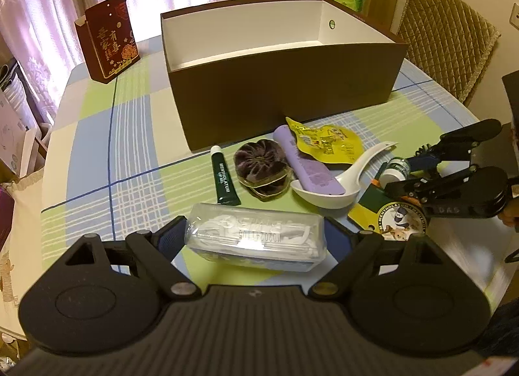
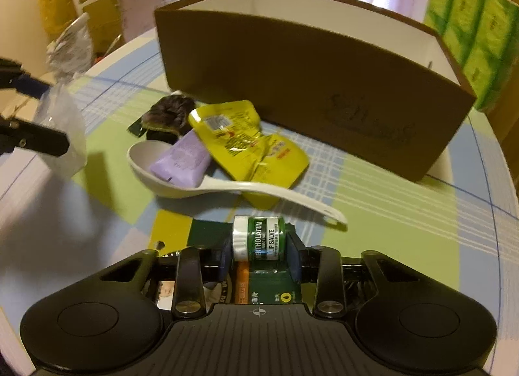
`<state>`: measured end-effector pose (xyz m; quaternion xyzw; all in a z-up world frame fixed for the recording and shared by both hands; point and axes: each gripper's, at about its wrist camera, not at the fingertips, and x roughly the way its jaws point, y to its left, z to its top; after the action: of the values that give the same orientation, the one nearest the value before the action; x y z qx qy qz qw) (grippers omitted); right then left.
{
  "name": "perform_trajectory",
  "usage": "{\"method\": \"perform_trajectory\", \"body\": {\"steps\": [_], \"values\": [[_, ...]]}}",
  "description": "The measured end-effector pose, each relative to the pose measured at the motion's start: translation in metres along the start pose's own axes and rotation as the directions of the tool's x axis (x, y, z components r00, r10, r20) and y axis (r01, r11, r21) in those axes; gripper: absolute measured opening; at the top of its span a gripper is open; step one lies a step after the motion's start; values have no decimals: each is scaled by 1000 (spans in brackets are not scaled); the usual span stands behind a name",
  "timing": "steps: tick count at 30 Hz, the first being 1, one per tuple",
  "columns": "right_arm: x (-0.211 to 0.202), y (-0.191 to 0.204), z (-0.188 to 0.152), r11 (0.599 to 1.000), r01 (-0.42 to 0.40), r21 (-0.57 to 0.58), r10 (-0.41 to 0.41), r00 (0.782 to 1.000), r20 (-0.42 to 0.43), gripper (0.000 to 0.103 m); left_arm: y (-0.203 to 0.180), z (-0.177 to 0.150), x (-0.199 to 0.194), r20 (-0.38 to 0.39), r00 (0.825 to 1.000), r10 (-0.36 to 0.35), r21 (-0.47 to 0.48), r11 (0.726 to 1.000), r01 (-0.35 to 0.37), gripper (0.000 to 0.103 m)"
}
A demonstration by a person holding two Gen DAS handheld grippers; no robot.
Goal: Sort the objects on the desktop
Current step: 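Grasp the floss pick box with the left tool while the right tool grasps the medicine card, then carry the floss box and medicine card into the box and release both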
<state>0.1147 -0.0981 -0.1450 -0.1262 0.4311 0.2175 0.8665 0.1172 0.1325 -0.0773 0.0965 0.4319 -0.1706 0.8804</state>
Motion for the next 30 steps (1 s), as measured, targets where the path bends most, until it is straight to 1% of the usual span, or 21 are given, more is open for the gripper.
{"method": "perform_trajectory", "body": {"steps": [2,6,11,16,23,30], "values": [[-6,3,-1,1000,-6,-12,6,1000,0,32,-1,0,-1,0,1000,-1,-1,1000,1,85],[-23,4,1,999,-38,5,37,999,16,32,-3,-1,-4,2,1000,0,-5,1000,0,85],[-42,-1,4,999,-33,39,31,998,50,32,-5,2,-12,21,1000,0,-4,1000,0,85],[-58,-9,12,997,-25,77,17,996,92,32,-9,12,-23,60,998,-14,-3,1000,14,85],[-79,-23,32,994,-22,108,3,985,174,32,-12,39,-33,128,991,-42,30,999,39,85],[-90,-43,56,994,-1,108,-24,973,228,32,-11,73,-32,185,982,-42,84,996,27,85]]}}
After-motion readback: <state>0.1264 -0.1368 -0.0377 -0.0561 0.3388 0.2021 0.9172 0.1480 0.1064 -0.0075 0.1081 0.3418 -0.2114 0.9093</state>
